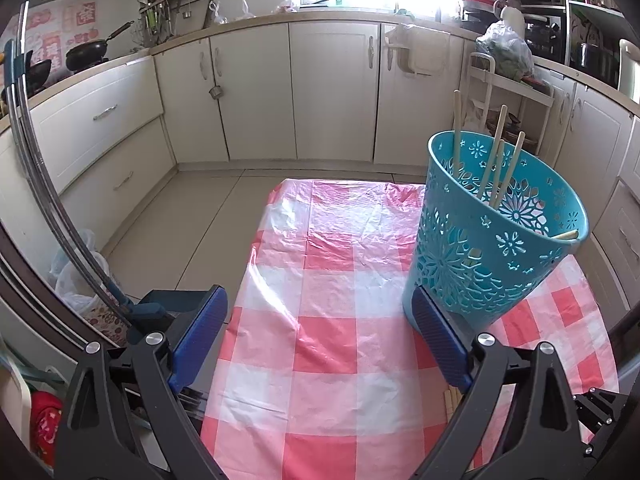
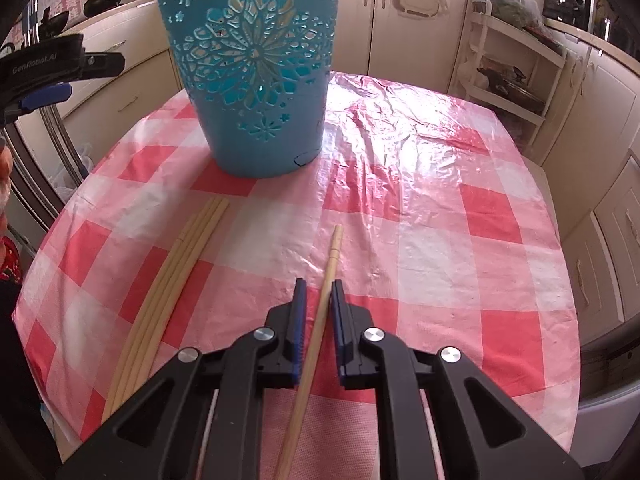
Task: Organize utensils
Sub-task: 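Carry the chopstick with the right tool over the basket and release it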
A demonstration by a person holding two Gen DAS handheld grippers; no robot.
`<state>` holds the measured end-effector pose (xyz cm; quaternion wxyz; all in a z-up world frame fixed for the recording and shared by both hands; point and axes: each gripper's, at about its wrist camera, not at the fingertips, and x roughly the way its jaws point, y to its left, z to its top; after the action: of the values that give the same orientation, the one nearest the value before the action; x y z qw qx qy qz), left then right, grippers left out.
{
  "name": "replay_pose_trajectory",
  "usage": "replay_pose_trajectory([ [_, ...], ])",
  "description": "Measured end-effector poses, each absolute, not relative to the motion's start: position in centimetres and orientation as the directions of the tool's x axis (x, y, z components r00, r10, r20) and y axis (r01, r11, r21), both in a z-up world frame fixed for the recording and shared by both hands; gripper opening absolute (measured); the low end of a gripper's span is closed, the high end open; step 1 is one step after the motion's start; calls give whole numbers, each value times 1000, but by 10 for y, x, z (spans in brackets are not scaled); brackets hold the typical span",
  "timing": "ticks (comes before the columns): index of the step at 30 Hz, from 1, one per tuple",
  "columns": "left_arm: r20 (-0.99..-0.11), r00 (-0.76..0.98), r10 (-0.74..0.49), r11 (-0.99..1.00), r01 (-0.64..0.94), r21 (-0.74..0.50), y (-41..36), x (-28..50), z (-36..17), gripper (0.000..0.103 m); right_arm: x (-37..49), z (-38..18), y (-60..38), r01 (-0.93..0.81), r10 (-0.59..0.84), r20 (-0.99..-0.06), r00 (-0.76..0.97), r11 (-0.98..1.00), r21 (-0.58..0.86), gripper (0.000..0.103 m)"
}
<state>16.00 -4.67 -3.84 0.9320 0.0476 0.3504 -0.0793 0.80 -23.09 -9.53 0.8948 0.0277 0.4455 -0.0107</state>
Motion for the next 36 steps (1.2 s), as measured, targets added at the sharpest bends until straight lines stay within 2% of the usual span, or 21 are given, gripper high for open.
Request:
replay_pose_trajectory([
  [5, -676, 728, -111, 983, 181, 33, -47, 162, -43, 90, 9, -95, -230, 40, 1, -798, 602, 999, 31, 15],
  [6, -678, 727, -111, 983, 180, 33, -47, 163, -44, 90, 9, -95, -232, 41, 10, -801, 598, 998, 43, 9],
  [7, -680, 725, -110, 983, 179, 32, -47, 163, -44, 90, 9, -95, -233, 41, 22, -804, 595, 997, 58, 7],
  [14, -693, 713, -109, 983, 183, 34, -49, 166, -49, 90, 10, -95, -229, 19, 15, -805, 593, 999, 33, 7],
  [19, -702, 704, -104, 983, 181, 36, -50, 168, -54, 90, 4, -91, -247, 44, 143, -811, 568, 978, 204, 6],
  [23, -705, 701, -107, 983, 181, 31, -51, 168, -55, 90, -10, -65, -267, 18, 306, -719, 625, 914, 405, 6],
  [28, -708, 698, -107, 982, 188, 36, -55, 167, -56, 90, -16, -7, -283, -59, 423, -549, 721, 827, 559, 6],
  [32, -709, 697, -109, 981, 189, 35, -56, 166, -56, 90, -2, 48, -285, -141, 460, -410, 788, 782, 607, 6],
  [36, -708, 697, -112, 982, 187, 29, -57, 166, -56, 90, 23, 95, -277, -190, 424, -309, 851, 798, 572, 6],
])
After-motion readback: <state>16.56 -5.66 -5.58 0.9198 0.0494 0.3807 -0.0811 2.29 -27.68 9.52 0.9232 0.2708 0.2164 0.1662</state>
